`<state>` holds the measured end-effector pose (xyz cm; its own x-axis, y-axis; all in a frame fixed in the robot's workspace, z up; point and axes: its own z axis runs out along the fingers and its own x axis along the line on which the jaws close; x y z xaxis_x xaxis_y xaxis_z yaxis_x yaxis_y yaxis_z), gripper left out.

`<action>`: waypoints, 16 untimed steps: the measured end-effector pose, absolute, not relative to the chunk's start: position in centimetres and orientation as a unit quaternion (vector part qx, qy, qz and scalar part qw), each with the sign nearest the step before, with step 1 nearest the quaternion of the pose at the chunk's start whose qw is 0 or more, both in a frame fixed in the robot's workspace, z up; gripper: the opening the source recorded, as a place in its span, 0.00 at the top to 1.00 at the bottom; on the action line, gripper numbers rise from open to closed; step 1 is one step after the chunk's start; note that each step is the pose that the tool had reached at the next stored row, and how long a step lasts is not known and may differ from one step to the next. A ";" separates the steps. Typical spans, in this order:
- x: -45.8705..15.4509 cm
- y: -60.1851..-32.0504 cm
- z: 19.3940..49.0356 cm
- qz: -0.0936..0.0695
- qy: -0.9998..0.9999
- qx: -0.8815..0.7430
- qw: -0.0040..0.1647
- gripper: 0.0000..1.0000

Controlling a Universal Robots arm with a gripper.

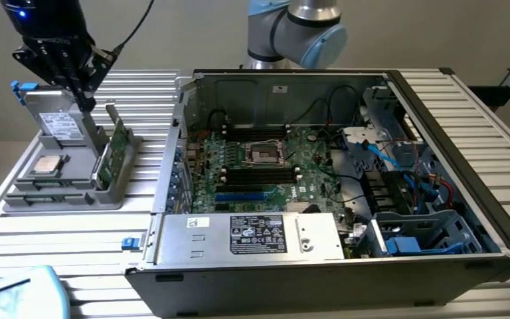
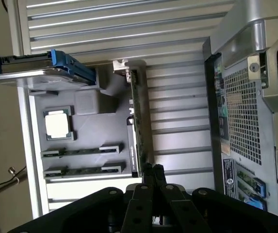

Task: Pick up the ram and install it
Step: 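Reach for the ram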

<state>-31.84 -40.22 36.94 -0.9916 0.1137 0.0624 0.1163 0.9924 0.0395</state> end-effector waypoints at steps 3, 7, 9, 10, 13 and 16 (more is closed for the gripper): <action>-33.2 -40.3 36.8 -0.022 -0.998 -0.058 0.030 0.89; -35.0 -40.3 36.6 -0.022 -0.998 -0.058 0.030 0.89; -35.9 -40.3 36.5 -0.022 -0.998 -0.058 0.030 0.89; -36.4 -40.4 36.4 -0.022 -0.998 -0.058 0.030 0.89; -37.7 -40.4 36.3 -0.022 -0.998 -0.058 0.030 0.89; -38.9 -40.6 36.1 -0.021 -0.998 -0.058 0.031 0.89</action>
